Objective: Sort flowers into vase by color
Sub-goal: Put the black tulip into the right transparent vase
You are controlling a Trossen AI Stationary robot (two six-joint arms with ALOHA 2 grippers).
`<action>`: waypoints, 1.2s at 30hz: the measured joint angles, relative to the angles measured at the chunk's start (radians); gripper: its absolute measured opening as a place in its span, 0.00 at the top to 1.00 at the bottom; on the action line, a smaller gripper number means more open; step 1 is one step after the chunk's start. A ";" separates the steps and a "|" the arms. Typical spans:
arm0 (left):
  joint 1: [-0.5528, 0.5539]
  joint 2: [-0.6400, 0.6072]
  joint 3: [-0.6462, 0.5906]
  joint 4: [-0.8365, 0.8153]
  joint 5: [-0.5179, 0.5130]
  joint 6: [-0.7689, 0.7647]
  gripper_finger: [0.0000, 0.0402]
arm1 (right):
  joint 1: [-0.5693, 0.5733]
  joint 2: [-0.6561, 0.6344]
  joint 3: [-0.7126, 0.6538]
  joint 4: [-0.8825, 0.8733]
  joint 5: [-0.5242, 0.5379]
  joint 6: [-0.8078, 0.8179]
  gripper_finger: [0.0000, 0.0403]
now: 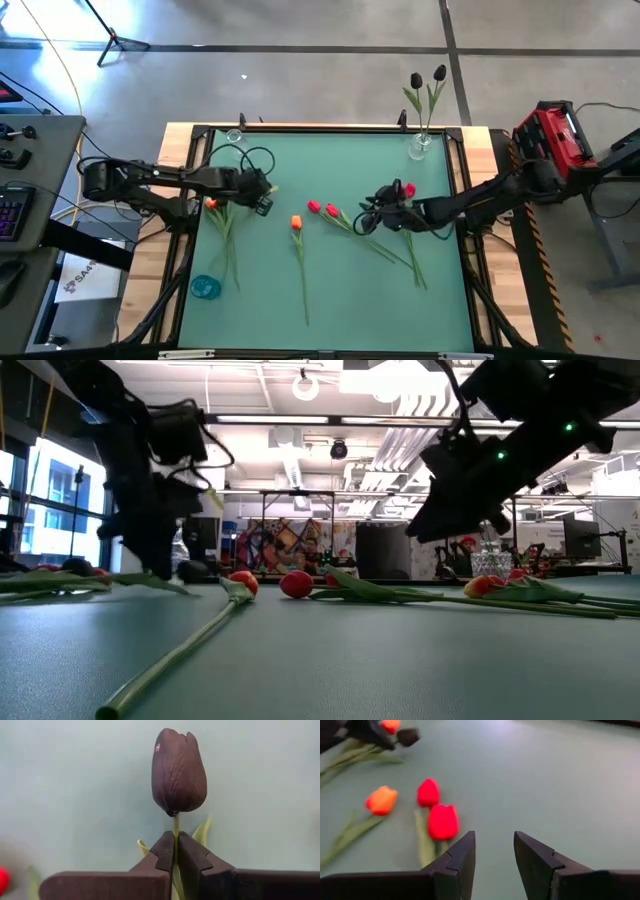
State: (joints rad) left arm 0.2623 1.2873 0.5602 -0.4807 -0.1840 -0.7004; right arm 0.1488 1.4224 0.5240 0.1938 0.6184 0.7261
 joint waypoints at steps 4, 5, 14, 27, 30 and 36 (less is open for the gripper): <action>0.000 -0.068 0.000 0.084 0.003 0.025 1.00 | 0.004 0.067 0.000 0.139 -0.083 -0.026 0.70; 0.000 -0.087 0.000 0.112 0.003 0.032 1.00 | 0.004 0.079 0.000 0.168 -0.103 -0.033 0.70; -0.037 -0.187 0.002 0.529 0.003 0.235 1.00 | 0.005 0.188 0.000 0.594 -0.205 -0.201 0.70; -0.208 0.061 -0.038 1.373 0.030 0.532 1.00 | 0.004 0.346 0.029 1.020 -0.225 -0.482 0.50; -0.207 0.110 -0.038 1.474 0.030 0.537 1.00 | -0.007 0.346 0.087 0.947 -0.289 -0.527 0.43; -0.205 0.182 -0.020 1.619 0.092 0.538 1.00 | -0.052 0.346 0.230 0.671 -0.277 -0.561 0.42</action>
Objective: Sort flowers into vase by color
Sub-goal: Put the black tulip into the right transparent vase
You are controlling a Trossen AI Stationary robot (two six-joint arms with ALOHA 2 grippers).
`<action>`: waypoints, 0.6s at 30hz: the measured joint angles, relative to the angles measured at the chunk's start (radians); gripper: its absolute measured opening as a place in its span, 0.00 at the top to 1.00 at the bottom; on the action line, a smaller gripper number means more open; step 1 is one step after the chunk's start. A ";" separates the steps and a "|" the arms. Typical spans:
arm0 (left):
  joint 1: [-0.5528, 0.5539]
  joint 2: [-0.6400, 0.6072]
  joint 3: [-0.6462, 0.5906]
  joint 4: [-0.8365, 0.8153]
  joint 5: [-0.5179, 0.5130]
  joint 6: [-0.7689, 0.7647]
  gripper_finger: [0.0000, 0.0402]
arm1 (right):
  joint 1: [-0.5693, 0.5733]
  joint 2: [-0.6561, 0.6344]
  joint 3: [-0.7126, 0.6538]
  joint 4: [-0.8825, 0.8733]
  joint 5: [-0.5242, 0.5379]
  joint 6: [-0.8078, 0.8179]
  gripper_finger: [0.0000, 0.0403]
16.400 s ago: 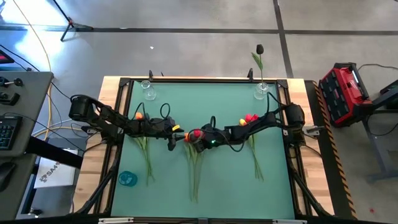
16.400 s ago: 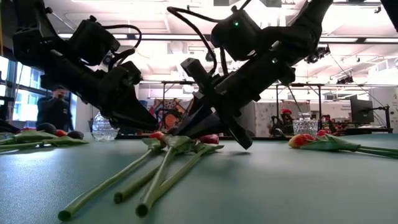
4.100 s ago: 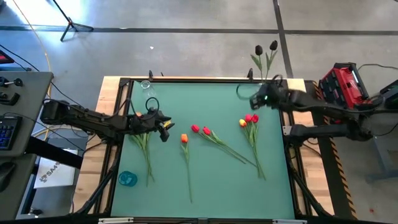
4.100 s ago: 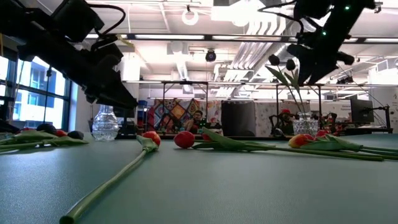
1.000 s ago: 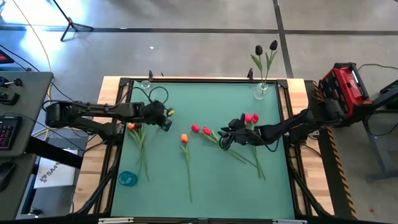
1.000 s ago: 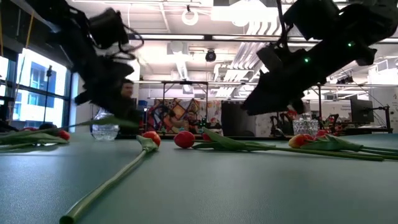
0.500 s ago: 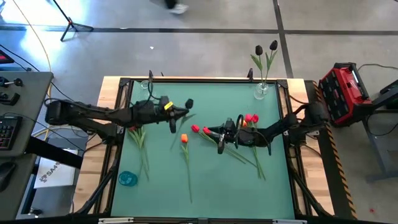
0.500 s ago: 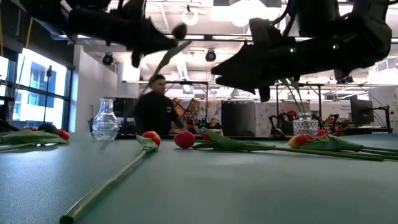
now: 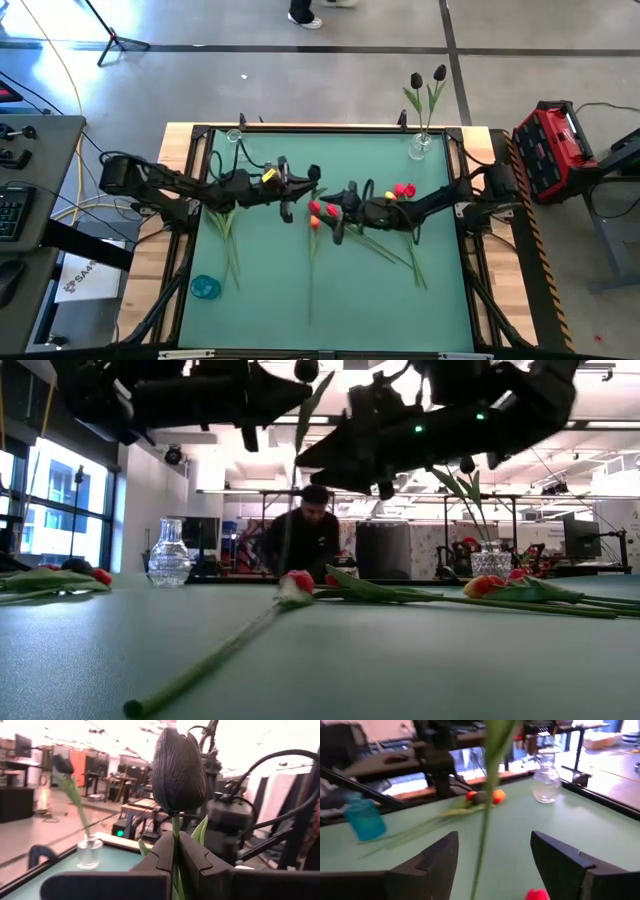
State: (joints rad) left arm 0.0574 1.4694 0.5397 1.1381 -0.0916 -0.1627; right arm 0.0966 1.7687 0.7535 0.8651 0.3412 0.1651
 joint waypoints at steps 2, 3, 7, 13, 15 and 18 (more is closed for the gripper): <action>0.000 0.015 0.014 0.001 0.013 0.000 1.00 | -0.008 0.000 0.019 -0.015 0.002 0.000 0.44; 0.000 0.019 0.015 -0.003 0.017 0.000 1.00 | -0.010 0.000 0.023 -0.009 -0.005 0.000 0.45; 0.000 0.029 0.020 -0.003 0.023 0.010 1.00 | -0.012 0.000 0.032 -0.001 -0.029 0.014 0.53; 0.000 0.029 0.020 -0.003 0.025 0.010 1.00 | -0.033 -0.001 0.033 -0.012 -0.033 0.055 0.72; 0.000 0.029 0.020 -0.003 0.024 0.010 1.00 | -0.044 0.000 0.033 -0.012 -0.058 0.063 0.78; 0.000 0.029 0.020 -0.003 0.024 0.011 1.00 | -0.057 -0.001 0.033 -0.012 -0.088 0.062 0.85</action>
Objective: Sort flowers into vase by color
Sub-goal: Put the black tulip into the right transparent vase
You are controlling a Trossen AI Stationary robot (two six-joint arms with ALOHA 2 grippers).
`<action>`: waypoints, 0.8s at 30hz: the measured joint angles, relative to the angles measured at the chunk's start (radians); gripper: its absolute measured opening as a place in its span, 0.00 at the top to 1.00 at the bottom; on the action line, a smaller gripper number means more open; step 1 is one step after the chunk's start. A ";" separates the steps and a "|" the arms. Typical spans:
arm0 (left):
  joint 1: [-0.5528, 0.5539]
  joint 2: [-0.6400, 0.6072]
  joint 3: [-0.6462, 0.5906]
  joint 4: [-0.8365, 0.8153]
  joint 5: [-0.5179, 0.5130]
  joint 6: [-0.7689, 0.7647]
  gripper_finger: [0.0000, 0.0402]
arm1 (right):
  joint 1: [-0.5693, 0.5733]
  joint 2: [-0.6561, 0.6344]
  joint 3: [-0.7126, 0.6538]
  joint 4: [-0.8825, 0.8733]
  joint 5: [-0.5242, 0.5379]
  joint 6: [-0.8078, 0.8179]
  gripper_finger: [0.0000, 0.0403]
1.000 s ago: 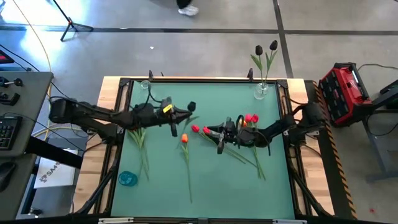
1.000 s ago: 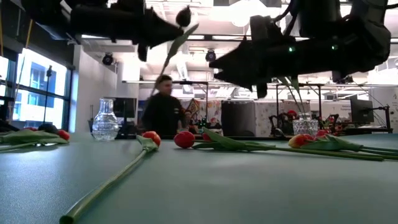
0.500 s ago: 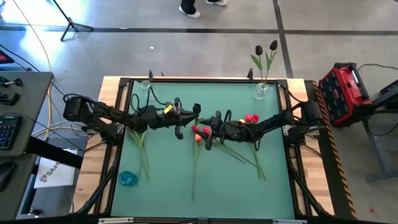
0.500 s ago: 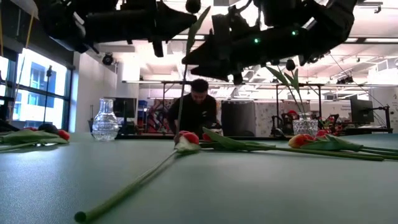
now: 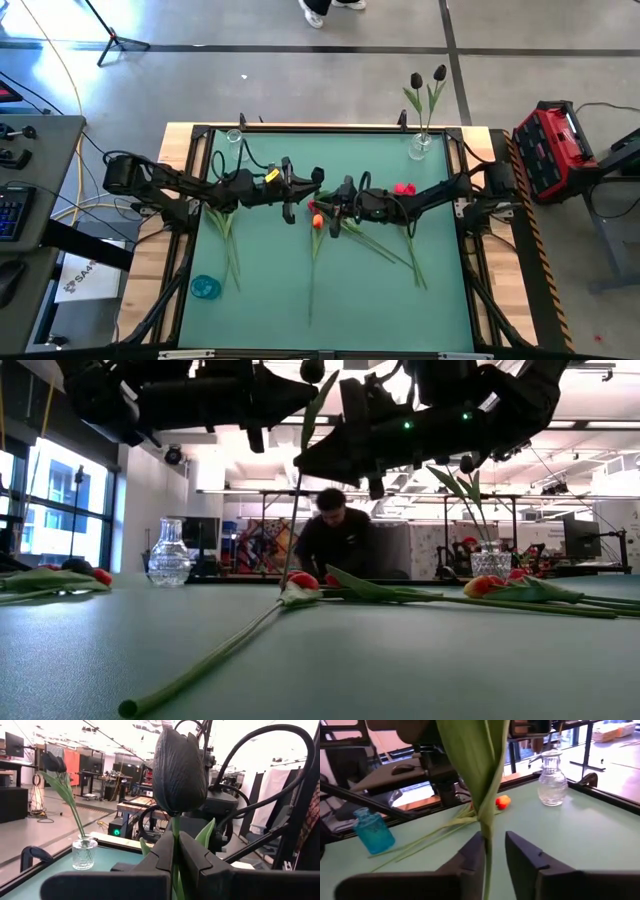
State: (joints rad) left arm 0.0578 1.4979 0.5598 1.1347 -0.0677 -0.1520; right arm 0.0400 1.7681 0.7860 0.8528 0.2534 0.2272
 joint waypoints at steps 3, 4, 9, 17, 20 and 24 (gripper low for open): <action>0.000 0.000 0.000 0.000 0.000 -0.001 1.00 | -0.010 0.000 0.000 -0.001 -0.030 0.000 0.91; 0.000 0.000 0.000 -0.001 0.000 -0.001 1.00 | -0.014 0.000 0.000 -0.002 -0.045 0.000 0.93; 0.001 -0.002 0.000 -0.019 0.009 0.012 0.98 | -0.014 0.000 0.000 0.000 -0.052 -0.014 0.99; 0.017 -0.066 -0.002 -0.146 0.006 0.032 0.87 | -0.013 -0.040 0.000 -0.015 0.012 -0.028 1.00; 0.033 -0.131 -0.002 -0.287 0.004 0.033 0.80 | -0.013 -0.072 0.000 -0.070 0.069 -0.048 1.00; 0.048 -0.222 -0.002 -0.467 0.001 0.033 0.73 | -0.013 -0.134 0.000 -0.162 0.165 -0.056 1.00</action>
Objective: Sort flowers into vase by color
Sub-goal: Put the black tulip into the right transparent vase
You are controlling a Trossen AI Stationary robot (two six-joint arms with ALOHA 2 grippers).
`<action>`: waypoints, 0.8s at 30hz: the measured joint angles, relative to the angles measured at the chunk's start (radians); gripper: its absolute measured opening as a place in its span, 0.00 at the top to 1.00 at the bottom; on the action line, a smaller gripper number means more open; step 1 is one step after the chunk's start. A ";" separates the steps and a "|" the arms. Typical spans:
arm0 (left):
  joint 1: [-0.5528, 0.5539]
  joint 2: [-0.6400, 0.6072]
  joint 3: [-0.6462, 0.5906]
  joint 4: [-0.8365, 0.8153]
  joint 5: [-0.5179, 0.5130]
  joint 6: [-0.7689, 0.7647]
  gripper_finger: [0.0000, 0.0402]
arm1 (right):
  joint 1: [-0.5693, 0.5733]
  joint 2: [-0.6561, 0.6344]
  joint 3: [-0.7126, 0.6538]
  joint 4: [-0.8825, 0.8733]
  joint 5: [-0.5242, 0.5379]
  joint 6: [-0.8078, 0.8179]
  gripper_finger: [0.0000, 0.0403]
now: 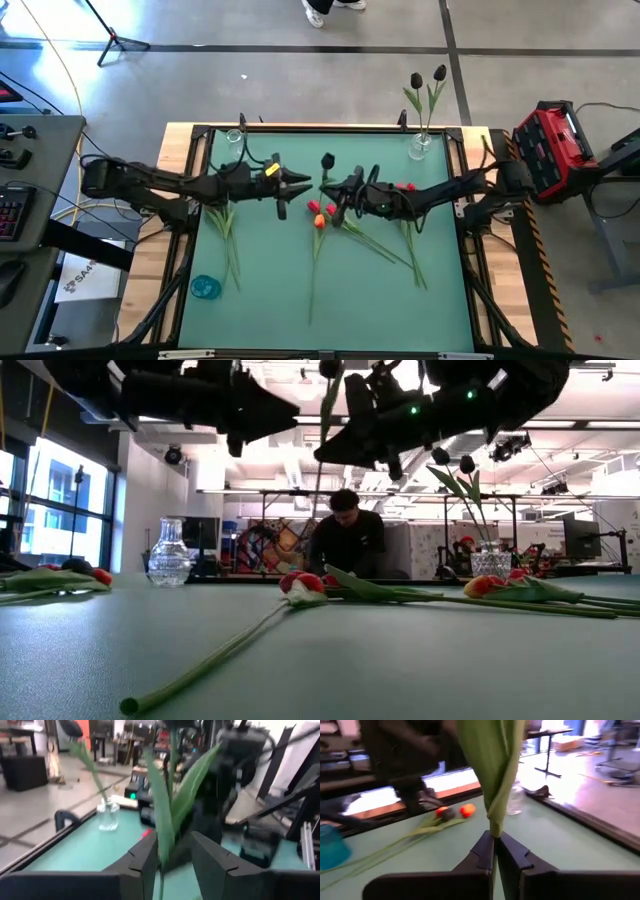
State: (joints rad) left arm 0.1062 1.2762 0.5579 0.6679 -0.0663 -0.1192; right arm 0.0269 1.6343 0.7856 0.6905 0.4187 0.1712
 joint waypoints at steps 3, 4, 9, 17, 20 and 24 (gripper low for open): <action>0.005 -0.039 -0.005 -0.081 -0.006 0.000 0.72 | 0.000 -0.055 0.000 -0.048 0.053 -0.033 1.00; 0.005 -0.050 -0.009 -0.098 -0.009 0.000 0.72 | 0.000 -0.076 0.000 -0.061 0.066 -0.043 1.00; 0.005 -0.059 -0.021 -0.147 -0.047 -0.007 0.71 | 0.000 -0.195 0.000 -0.157 0.163 -0.102 1.00; 0.005 -0.029 -0.021 -0.236 -0.154 0.000 0.71 | 0.000 -0.414 0.000 -0.459 0.366 -0.101 1.00; 0.004 -0.011 -0.021 -0.237 -0.160 -0.007 0.71 | 0.000 -0.498 0.000 -0.580 0.483 -0.100 1.00; 0.004 -0.005 -0.021 -0.237 -0.161 -0.007 0.71 | -0.012 -0.600 0.000 -0.775 0.620 -0.021 1.00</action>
State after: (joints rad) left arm 0.1104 1.2709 0.5365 0.4309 -0.2278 -0.1265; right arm 0.0149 1.0344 0.7853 -0.0848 1.0384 0.1499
